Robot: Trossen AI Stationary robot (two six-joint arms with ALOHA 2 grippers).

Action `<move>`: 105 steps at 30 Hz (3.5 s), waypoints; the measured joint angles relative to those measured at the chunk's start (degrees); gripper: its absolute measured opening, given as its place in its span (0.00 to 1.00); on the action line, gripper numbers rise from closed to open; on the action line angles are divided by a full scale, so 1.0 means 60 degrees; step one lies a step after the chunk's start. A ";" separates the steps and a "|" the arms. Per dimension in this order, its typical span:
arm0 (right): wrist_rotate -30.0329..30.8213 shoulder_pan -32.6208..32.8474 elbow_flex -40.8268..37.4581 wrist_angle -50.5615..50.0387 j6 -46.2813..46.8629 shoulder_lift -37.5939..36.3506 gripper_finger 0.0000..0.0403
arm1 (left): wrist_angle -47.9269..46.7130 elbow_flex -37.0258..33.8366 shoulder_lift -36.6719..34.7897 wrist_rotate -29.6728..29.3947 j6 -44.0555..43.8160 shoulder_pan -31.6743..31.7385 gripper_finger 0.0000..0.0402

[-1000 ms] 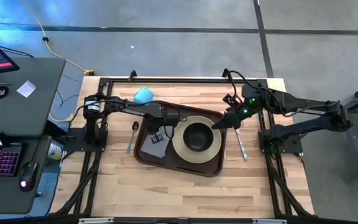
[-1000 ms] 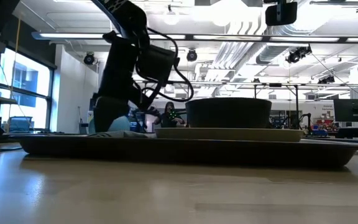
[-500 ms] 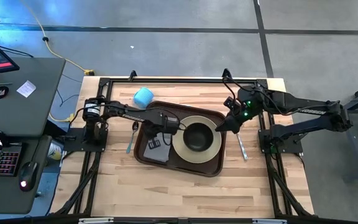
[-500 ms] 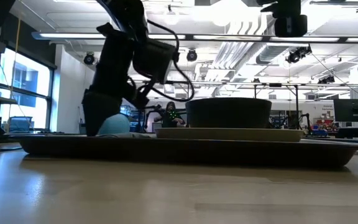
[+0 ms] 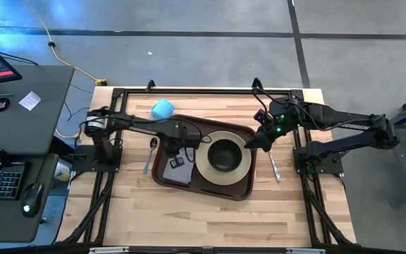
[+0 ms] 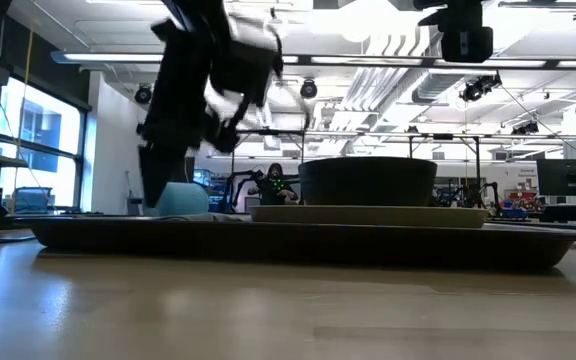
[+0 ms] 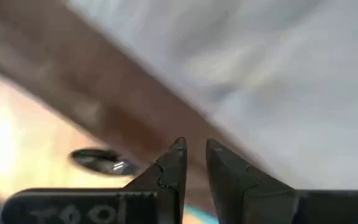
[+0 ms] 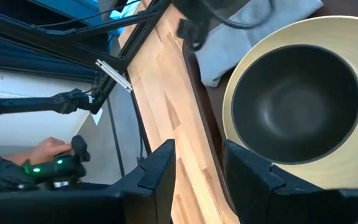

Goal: Set up tray
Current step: Put the gray napkin on the dark brown serving tray to the left of the brown plate

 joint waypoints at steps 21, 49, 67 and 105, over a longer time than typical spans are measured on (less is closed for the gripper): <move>0.0900 -0.0465 0.0006 0.3910 0.0080 0.1400 0.31 | 0.3970 -0.0159 -0.1031 0.1456 -0.0322 -0.2364 0.24; -0.0015 -0.0370 0.0015 0.3208 -0.0496 0.1530 0.31 | 0.6269 -0.2740 -0.0923 0.0967 -0.2894 -0.2593 0.24; 0.2147 -0.0451 0.0118 0.5156 -0.1191 0.1848 0.31 | 0.5123 -0.2143 -0.2260 0.0197 -0.3391 -0.2746 0.24; 0.1102 -0.0435 0.8728 0.0409 -0.5551 1.2332 0.31 | 0.4973 -0.2051 -0.4562 -0.1086 -0.3553 -0.3656 0.24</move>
